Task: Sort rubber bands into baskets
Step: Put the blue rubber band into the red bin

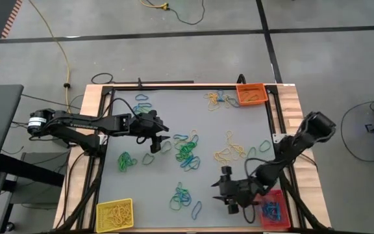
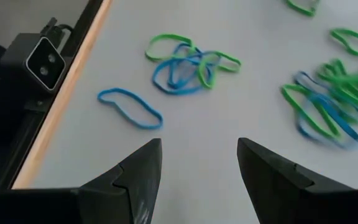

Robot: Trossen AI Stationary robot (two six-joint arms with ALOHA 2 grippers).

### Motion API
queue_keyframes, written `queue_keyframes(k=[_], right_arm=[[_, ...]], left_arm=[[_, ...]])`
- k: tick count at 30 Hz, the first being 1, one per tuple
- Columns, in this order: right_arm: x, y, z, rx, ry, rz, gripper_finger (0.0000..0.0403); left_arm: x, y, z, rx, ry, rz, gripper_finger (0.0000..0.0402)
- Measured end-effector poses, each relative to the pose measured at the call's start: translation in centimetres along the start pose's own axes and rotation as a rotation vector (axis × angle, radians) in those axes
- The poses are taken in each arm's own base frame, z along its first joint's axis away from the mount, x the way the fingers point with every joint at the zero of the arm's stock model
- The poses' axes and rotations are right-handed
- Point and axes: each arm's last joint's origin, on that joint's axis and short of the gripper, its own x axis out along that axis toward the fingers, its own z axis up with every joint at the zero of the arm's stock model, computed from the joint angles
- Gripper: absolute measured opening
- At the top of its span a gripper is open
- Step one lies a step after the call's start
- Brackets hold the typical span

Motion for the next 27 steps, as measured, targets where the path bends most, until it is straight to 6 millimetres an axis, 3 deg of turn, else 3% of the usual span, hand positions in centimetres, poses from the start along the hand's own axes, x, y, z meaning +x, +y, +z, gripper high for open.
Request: queue_keyframes(k=[15, 27], right_arm=[[6.9, 0.1, -1.9, -0.045, -0.053, 0.218, 0.0239], [9.3, 0.6, -2.5, -0.106, -0.046, 0.249, 0.0239]], left_arm=[[0.0, 0.0, 0.0, 0.000, 0.000, 0.000, 0.0178], [0.0, 0.0, 0.0, 0.000, 0.000, 0.000, 0.0178]])
